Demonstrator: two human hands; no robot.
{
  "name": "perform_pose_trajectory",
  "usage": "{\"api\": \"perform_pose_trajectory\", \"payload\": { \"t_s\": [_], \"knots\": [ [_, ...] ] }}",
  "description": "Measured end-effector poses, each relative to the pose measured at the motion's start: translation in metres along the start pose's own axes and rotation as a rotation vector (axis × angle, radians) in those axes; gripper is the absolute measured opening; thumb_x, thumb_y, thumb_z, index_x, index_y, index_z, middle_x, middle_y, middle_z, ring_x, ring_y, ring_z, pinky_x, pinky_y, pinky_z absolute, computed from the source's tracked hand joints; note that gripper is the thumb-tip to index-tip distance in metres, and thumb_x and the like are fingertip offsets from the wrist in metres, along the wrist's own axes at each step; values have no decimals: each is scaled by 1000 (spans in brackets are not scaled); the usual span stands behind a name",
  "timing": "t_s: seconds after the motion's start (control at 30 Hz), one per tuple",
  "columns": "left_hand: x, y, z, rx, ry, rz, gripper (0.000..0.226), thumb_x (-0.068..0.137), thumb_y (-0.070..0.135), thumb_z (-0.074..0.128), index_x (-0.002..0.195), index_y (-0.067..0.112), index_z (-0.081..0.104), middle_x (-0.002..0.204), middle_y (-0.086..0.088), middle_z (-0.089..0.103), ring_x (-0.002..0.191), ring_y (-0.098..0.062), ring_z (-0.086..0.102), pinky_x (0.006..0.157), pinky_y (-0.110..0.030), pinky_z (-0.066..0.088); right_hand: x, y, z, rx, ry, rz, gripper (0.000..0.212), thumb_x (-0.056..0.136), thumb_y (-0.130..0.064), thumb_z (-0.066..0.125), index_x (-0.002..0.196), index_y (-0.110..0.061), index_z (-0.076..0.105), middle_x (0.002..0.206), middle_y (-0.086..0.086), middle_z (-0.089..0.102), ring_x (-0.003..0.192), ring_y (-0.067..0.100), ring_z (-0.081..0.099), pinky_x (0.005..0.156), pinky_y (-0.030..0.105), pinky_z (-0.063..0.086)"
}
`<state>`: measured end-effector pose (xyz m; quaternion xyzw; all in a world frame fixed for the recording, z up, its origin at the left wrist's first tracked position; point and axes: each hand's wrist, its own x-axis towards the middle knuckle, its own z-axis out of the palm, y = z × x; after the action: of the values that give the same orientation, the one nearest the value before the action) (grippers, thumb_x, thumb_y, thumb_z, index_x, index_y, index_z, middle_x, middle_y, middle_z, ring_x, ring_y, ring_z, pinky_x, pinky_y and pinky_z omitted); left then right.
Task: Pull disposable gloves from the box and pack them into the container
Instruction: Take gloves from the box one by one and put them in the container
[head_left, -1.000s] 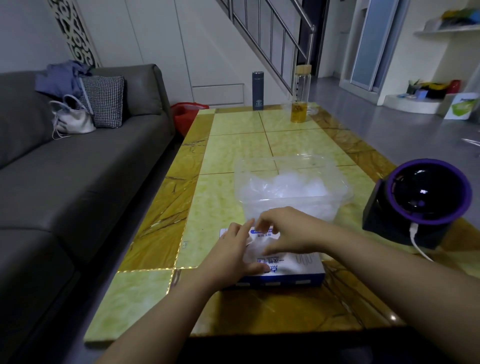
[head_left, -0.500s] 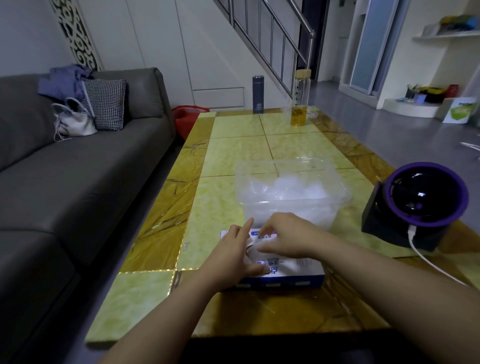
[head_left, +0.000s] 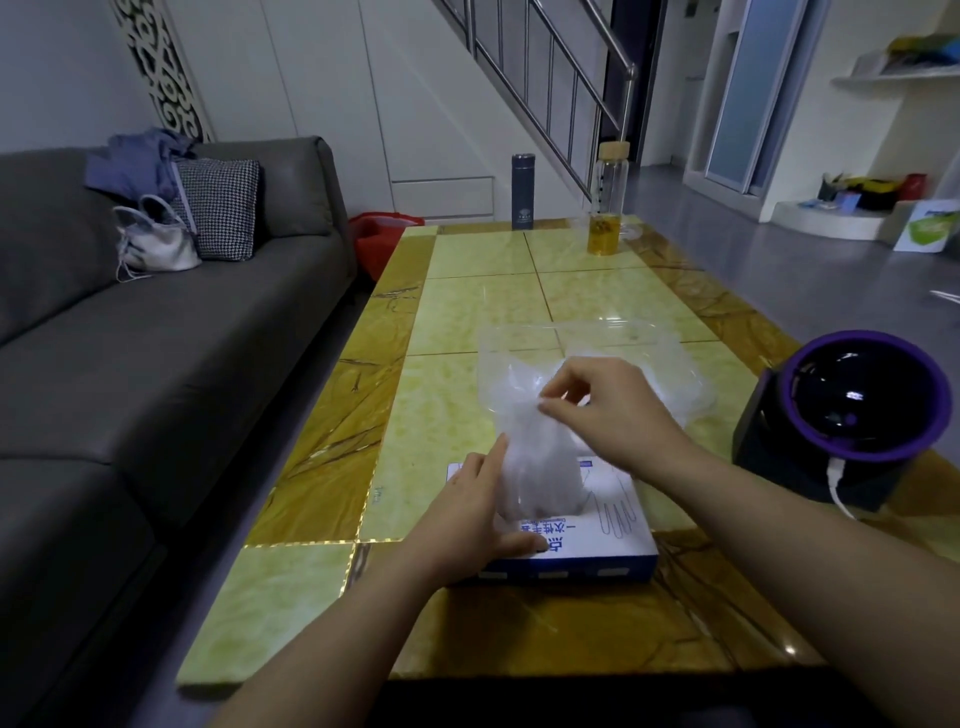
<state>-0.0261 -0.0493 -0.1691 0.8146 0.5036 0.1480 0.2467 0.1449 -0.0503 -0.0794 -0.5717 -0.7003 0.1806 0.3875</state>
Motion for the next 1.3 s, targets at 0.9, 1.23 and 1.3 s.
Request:
{"api": "perform_pose_trajectory", "payload": {
  "t_s": [0.9, 1.23, 1.3],
  "knots": [
    [9, 43, -23, -792, 502, -21, 93, 60, 71, 72, 128, 12, 49, 120, 6, 61, 115, -16, 57, 95, -36, 50, 5, 1, -50, 1022, 160, 435, 20, 101, -9, 41, 83, -12, 50, 72, 3, 62, 51, 10, 63, 51, 25, 52],
    [-1, 57, -38, -585, 913, 14, 63, 76, 50, 65, 131, 40, 35, 124, 15, 43, 113, -2, 43, 89, -20, 39, 14, 13, -62, 946, 451, 413, 13, 97, -14, 51, 85, -18, 56, 90, 3, 63, 69, 13, 65, 77, 34, 50],
    [-2, 65, -53, -434, 1029, 85, 45, 81, 48, 59, 121, 37, 43, 117, 16, 44, 112, -7, 45, 94, -33, 43, 13, 12, -62, 987, 429, 414, 12, 98, -11, 51, 87, -15, 56, 91, 3, 66, 63, 11, 68, 78, 31, 51]
  ]
}}
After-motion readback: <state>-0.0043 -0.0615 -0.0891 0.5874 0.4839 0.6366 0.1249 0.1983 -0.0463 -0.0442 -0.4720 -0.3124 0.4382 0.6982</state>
